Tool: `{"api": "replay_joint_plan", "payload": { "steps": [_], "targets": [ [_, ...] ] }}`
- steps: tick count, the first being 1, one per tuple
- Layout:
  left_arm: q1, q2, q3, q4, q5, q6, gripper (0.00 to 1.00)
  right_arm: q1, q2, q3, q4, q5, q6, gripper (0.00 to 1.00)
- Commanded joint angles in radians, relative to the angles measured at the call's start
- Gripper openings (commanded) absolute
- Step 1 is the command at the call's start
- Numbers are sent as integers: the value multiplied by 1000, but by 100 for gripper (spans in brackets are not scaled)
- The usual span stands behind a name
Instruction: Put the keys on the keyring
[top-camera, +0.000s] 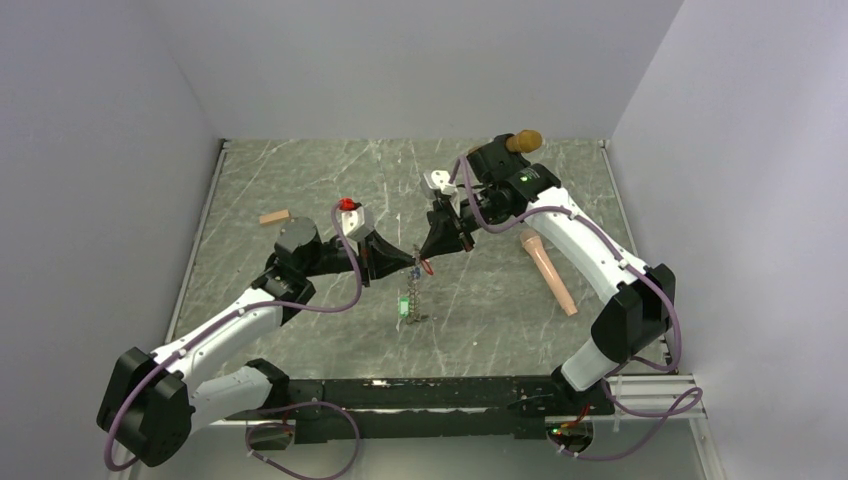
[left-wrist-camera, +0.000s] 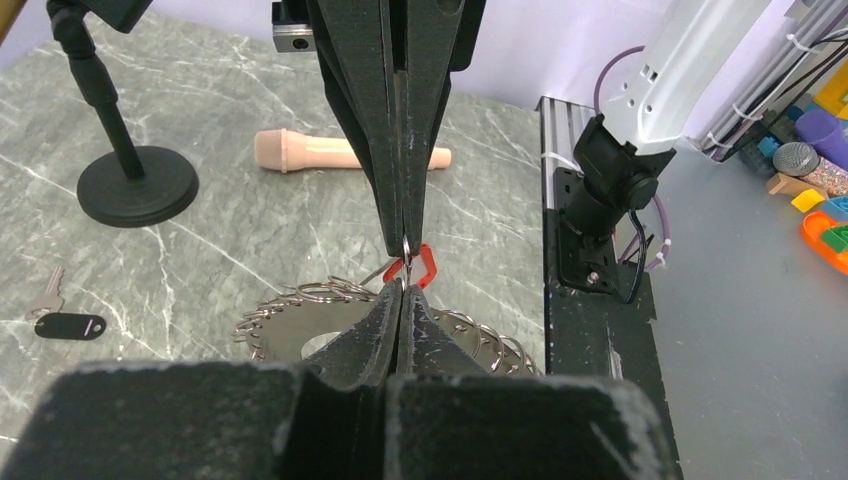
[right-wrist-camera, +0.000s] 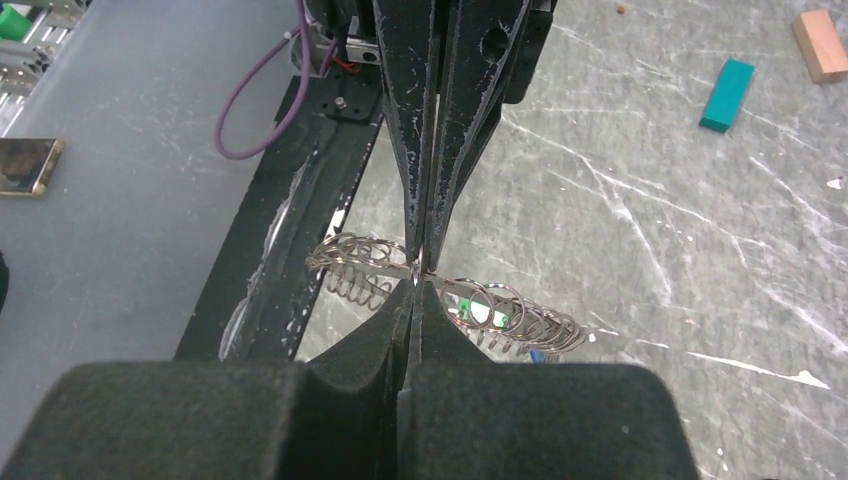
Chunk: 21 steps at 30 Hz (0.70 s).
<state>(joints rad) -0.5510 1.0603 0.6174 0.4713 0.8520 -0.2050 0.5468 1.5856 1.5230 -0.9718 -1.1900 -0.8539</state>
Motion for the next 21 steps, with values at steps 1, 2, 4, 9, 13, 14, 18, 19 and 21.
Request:
{"api": "replay_joint_plan", "payload": {
  "steps": [1,2,4,9,13,14,18,19,21],
  "targets": [
    [-3,4,55,21,27,3,0,23,-13,1,14,-26,-33,0],
    [-4,6,58,16,26,3,0,26,-13,2,12,-22,-36,0],
    [-2,9,62,6,24,3,0,28,-13,3,6,-16,-44,0],
    [0,19,78,-23,24,4,0,38,-11,3,-2,4,-57,0],
    [3,29,92,-44,25,-3,0,53,-6,4,-8,24,-66,0],
    [4,30,93,-46,25,-4,0,55,-4,5,-10,29,-69,0],
    [5,30,96,-52,24,-5,0,67,-2,4,-14,44,-78,0],
    [5,30,96,-54,24,-4,0,67,-1,5,-16,48,-79,0],
    [7,29,96,-55,23,-3,0,71,-1,6,-19,54,-82,0]
  ]
}}
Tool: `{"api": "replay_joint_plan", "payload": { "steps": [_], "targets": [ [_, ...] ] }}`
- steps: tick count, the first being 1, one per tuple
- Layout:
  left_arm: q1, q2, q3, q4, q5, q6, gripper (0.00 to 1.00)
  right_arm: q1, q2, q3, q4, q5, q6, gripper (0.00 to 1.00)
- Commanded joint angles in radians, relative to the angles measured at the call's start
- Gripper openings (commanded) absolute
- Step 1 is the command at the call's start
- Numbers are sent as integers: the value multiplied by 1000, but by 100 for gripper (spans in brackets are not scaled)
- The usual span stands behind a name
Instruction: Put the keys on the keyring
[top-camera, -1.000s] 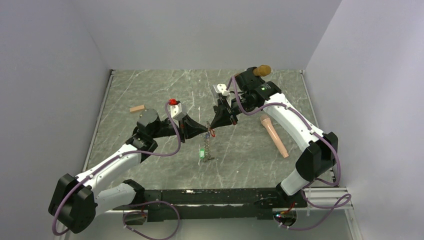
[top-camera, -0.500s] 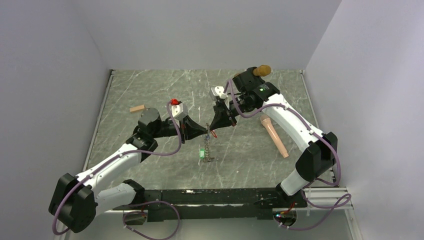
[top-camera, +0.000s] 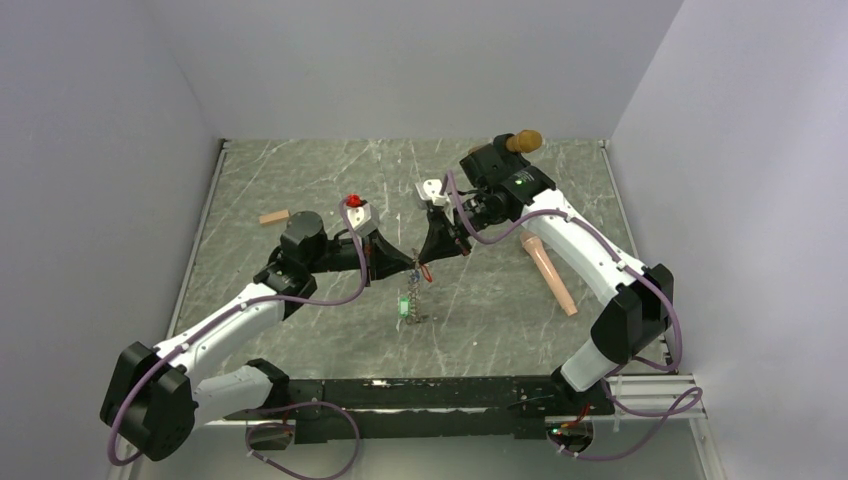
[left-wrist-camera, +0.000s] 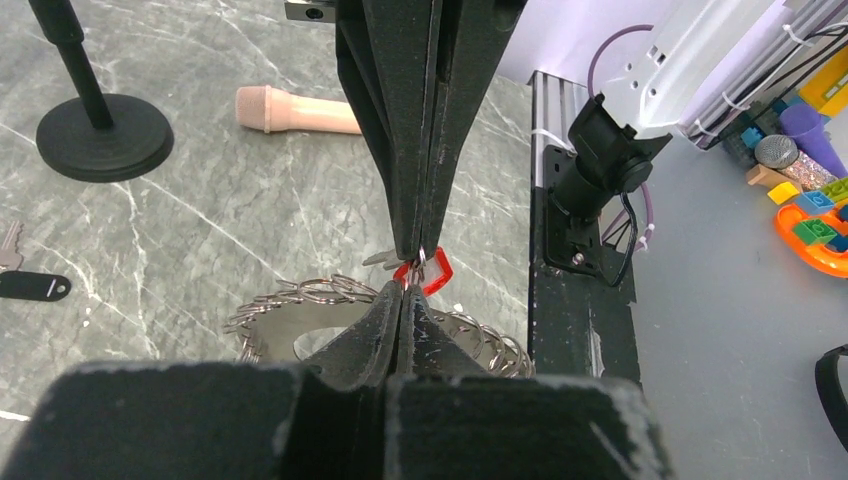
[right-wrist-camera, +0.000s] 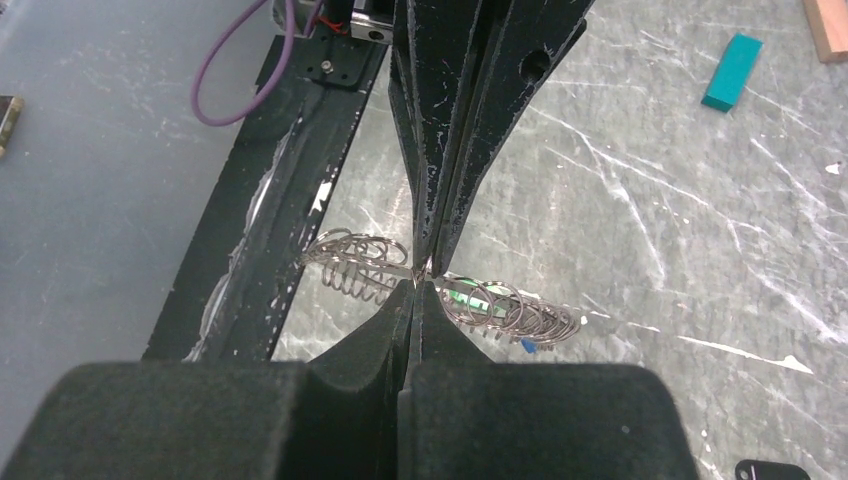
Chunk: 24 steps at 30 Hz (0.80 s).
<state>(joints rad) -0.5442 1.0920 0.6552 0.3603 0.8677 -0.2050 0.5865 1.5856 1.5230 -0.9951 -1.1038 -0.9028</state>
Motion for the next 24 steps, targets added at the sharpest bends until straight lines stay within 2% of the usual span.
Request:
{"api": "replay_joint_plan", "payload": {
  "steps": [1,17,24],
  "targets": [
    [1,-4,59,54,6,-3,0,32,-1,6,1,-29,-37,0],
    [35,17,59,94,18,-71,0,33,-11,4,-29,-6,-88,0],
    [35,33,70,79,31,-67,0,40,-8,2,2,-7,-44,0]
  ]
}}
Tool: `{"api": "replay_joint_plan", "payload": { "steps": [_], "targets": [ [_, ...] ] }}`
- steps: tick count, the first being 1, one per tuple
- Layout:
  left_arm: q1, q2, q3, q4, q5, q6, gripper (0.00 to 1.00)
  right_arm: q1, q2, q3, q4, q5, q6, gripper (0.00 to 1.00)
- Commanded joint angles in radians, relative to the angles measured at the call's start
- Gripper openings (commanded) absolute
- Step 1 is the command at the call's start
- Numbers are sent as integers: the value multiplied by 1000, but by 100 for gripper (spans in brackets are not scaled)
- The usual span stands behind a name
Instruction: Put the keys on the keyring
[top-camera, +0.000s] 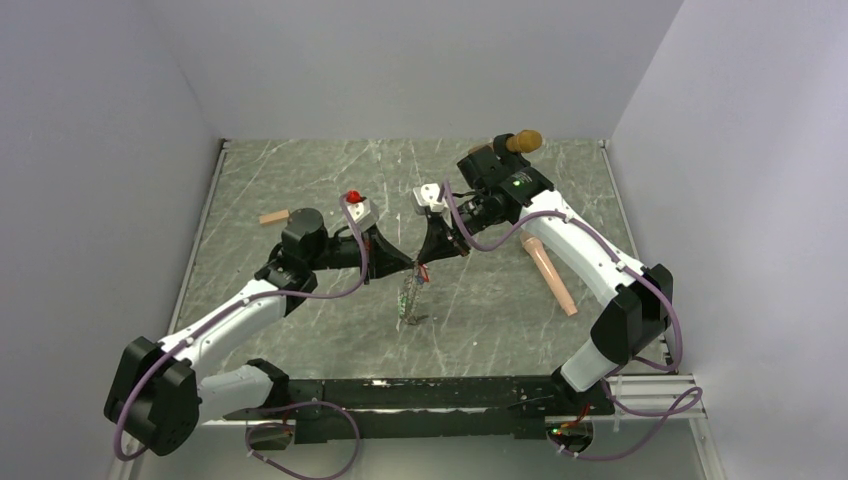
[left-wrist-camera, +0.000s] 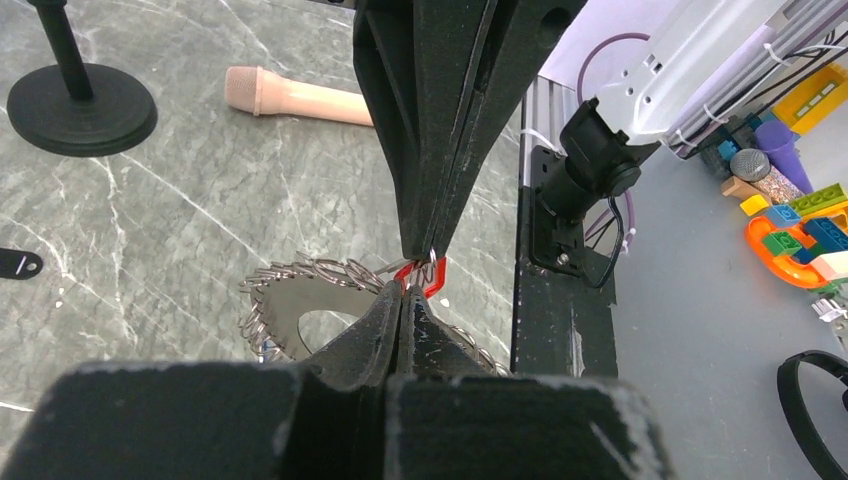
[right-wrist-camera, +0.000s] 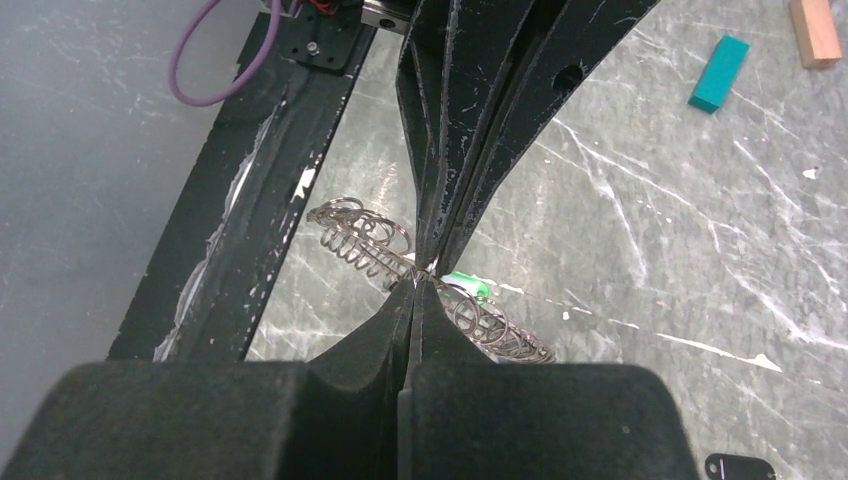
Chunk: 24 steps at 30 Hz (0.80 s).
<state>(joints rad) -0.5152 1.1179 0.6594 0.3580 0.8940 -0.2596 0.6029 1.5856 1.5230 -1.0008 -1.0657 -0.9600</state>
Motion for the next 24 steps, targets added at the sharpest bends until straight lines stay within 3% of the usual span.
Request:
{"api": "replay_joint_plan", "payload": {
  "steps": [1,13,24],
  "targets": [
    [7,9,68,77,8,-12,0,25,-7,1,10,-46,17,0],
    [6,31,90,38,21,-4,0,40,1,-5,36,-29,48,0],
    [8,36,94,32,16,-21,0,40,-1,1,-17,-24,-26,0]
  ]
}}
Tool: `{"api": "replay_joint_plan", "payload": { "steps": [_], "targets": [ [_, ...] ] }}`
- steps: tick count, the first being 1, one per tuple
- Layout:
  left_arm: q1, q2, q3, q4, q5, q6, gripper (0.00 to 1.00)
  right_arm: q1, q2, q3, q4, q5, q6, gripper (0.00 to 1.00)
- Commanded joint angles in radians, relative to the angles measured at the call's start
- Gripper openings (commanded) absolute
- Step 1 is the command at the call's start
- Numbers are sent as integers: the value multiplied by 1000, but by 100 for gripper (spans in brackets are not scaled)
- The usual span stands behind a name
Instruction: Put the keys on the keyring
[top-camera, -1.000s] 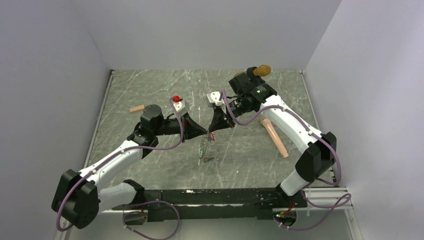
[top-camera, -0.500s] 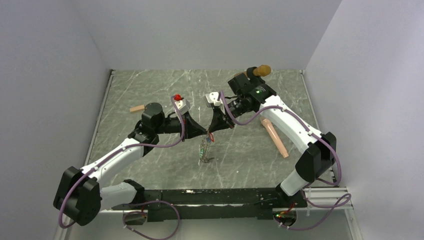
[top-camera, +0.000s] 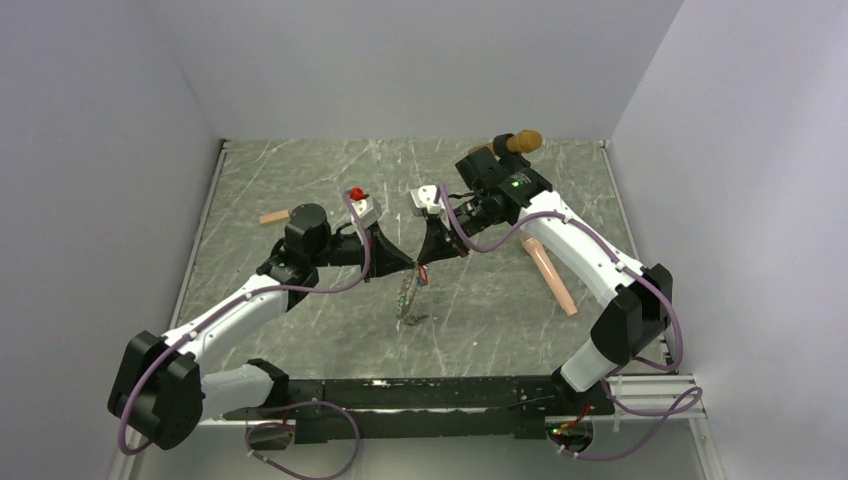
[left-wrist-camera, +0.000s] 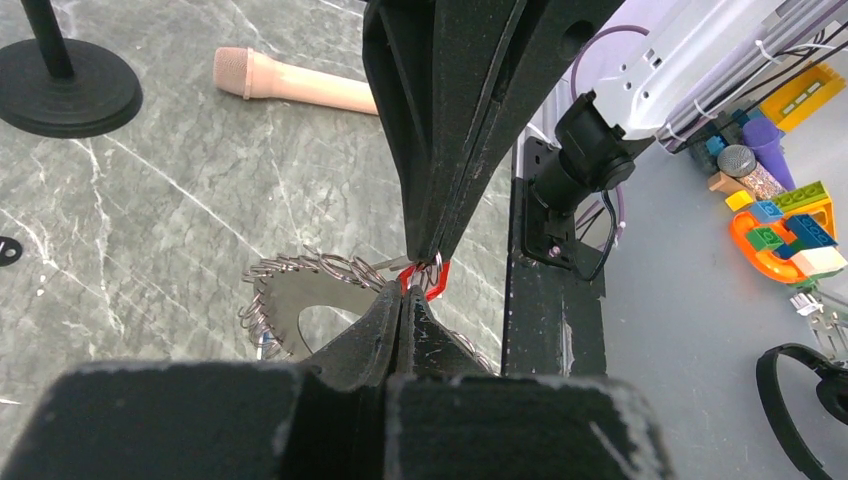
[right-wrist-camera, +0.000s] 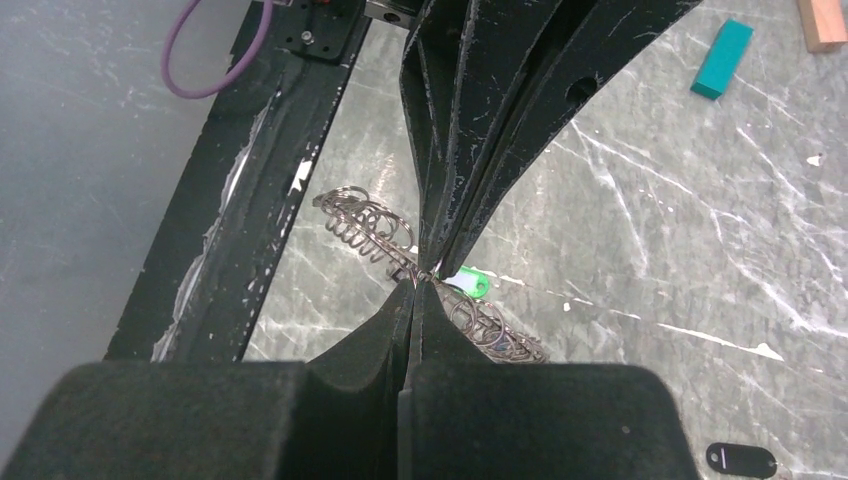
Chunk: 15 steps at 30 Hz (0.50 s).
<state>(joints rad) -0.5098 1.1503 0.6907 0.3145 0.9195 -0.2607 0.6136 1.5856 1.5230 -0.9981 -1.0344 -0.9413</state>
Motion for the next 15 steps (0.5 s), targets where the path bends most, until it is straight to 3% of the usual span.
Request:
{"api": "replay_joint_plan", "payload": {
  "steps": [1,15],
  "targets": [
    [5,5,63,79,-9,-25,0,29,-1,2,-25,-55,-53,0],
    [41,22,39,192,26,-131,0,28,-13,-12,-83,-46,-151,0]
  ]
}}
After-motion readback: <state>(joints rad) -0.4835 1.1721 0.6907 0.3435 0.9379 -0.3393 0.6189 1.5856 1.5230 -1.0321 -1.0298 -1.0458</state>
